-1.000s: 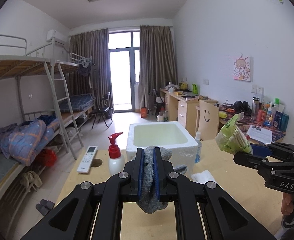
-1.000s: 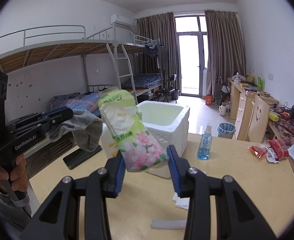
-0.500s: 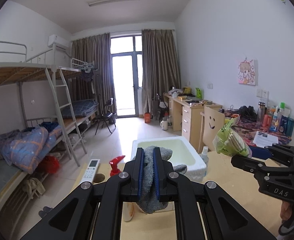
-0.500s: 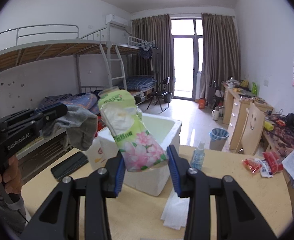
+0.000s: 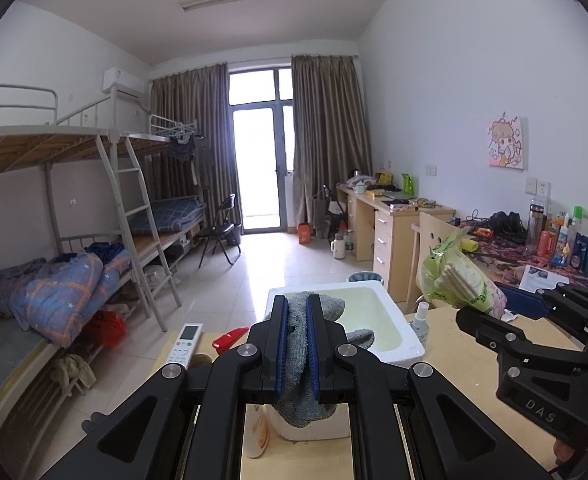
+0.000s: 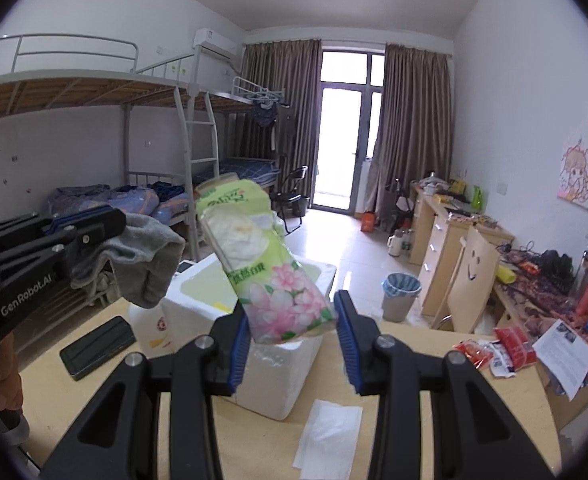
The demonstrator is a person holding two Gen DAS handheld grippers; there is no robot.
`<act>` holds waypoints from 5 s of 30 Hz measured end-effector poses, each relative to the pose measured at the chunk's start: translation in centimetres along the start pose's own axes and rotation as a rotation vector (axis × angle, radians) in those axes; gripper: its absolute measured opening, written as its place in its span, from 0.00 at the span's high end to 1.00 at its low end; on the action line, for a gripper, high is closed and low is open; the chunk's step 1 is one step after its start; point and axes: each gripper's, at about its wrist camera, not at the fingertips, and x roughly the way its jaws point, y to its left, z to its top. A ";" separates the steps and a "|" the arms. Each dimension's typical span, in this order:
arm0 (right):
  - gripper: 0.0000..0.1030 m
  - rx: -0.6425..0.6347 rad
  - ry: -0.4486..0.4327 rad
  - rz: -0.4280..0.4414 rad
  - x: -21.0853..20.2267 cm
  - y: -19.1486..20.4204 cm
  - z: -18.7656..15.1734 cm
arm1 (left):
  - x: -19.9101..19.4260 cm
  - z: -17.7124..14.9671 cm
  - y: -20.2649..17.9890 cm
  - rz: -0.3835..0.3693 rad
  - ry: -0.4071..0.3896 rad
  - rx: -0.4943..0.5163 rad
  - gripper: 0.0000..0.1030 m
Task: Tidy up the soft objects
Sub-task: 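Carry the sock and wipes pack with both tools over the white foam box, then open the left tool to drop the grey sock into the foam box, then lower the wipes pack into the foam box and open the right tool, then move both tools back from the box toward the white foam tube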
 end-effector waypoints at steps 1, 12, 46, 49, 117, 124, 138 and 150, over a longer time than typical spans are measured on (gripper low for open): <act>0.57 -0.001 0.002 -0.006 0.1 0.1 0.1 | 0.1 0.0 0.0 0.001 0.000 0.002 0.90; 0.57 -0.001 -0.001 0.000 1.5 0.0 1.2 | 1.7 0.9 -0.7 0.012 -0.009 0.003 0.90; 0.57 0.036 0.070 0.017 8.9 -1.9 2.4 | 9.3 2.1 -0.2 -0.015 0.020 -0.010 0.90; 0.57 0.043 0.066 0.003 8.3 -2.3 2.4 | 9.6 2.2 -0.7 -0.030 0.025 -0.003 0.90; 0.57 0.044 0.114 0.102 9.8 1.5 3.0 | 2.5 0.7 3.0 0.142 -0.005 -0.070 0.01; 0.57 0.046 0.142 0.105 10.8 1.8 3.0 | 2.1 0.4 3.7 0.165 -0.012 -0.082 0.01; 0.23 0.052 0.153 0.090 10.8 1.8 2.6 | 2.0 0.3 3.4 0.155 -0.014 -0.079 0.01; 0.18 0.063 0.123 0.078 8.4 0.8 2.8 | 1.9 0.3 2.5 0.143 -0.013 -0.078 0.01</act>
